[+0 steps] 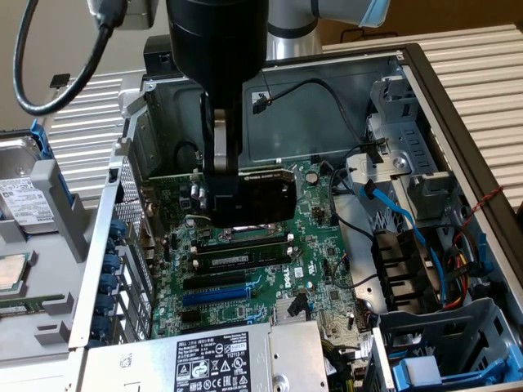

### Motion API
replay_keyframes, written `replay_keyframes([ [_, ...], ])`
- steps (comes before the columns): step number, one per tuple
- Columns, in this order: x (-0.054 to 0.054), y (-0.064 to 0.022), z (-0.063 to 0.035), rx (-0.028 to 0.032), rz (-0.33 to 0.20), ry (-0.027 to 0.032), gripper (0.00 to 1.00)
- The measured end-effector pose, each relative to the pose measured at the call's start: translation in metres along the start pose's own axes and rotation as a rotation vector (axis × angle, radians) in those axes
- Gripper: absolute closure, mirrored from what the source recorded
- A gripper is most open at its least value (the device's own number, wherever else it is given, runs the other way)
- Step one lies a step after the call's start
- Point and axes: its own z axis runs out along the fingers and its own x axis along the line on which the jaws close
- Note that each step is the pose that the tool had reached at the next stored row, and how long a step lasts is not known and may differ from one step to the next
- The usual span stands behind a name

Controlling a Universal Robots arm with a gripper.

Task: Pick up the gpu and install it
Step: 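Insert the gpu into the slot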

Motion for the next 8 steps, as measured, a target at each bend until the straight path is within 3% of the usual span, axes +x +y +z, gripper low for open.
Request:
replay_keyframes([
  [5,-0.002,0.001,0.0042,-0.026,0.001,0.0018,0.73],
  [8,-0.002,0.0005,0.0093,-0.0278,0.001,0.0023,0.73],
])
